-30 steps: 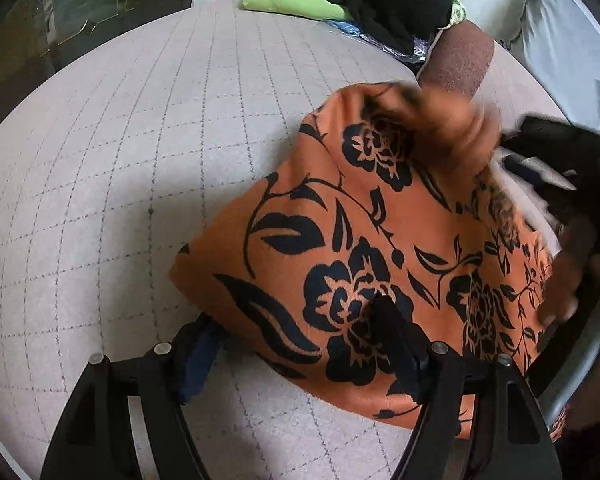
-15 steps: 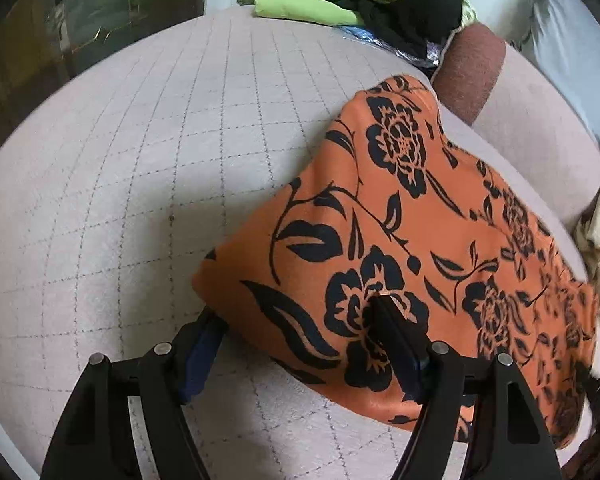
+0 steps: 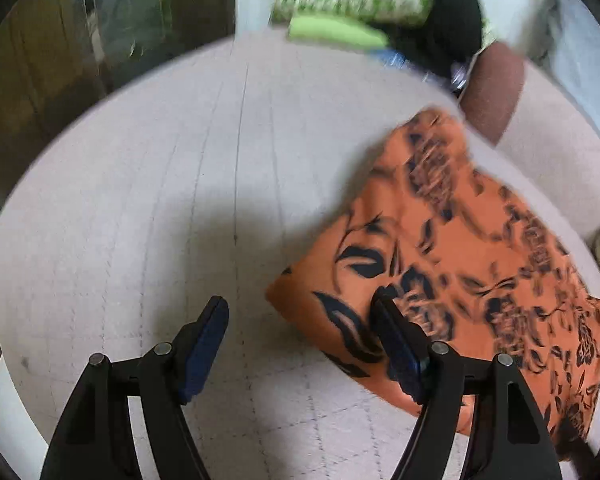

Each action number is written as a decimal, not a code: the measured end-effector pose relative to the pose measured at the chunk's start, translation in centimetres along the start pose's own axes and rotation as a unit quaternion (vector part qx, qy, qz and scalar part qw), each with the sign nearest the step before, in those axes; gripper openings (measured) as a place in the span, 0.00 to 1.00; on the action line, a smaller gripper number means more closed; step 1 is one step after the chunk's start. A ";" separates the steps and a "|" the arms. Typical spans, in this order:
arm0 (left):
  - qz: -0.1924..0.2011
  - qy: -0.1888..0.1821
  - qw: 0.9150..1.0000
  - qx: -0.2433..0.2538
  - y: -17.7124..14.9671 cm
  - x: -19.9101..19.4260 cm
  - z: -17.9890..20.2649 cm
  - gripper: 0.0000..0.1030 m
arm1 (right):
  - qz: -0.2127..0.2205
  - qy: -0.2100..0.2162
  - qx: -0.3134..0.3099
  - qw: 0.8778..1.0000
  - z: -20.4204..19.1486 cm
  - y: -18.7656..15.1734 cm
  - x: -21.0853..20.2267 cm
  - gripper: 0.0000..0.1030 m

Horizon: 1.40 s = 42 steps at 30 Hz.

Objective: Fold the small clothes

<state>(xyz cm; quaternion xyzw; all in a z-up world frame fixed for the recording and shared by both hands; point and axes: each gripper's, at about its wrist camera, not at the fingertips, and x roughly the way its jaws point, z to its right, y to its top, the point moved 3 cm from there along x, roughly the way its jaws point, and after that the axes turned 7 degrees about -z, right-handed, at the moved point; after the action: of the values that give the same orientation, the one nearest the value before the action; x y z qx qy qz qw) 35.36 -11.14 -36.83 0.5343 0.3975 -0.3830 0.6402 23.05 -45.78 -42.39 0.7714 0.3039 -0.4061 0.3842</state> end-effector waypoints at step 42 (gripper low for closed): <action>-0.006 -0.256 0.964 -0.076 -0.5 3.5 1.0 0.29 | 0.117 0.163 0.211 0.957 4.9 2.2 0.9 0.22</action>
<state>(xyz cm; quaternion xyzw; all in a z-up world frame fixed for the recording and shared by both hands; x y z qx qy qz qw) 36.31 -12.39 -40.13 0.3663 0.2516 -0.4794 0.7568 23.24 -50.94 -44.21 0.9208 0.1776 -0.2821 0.2025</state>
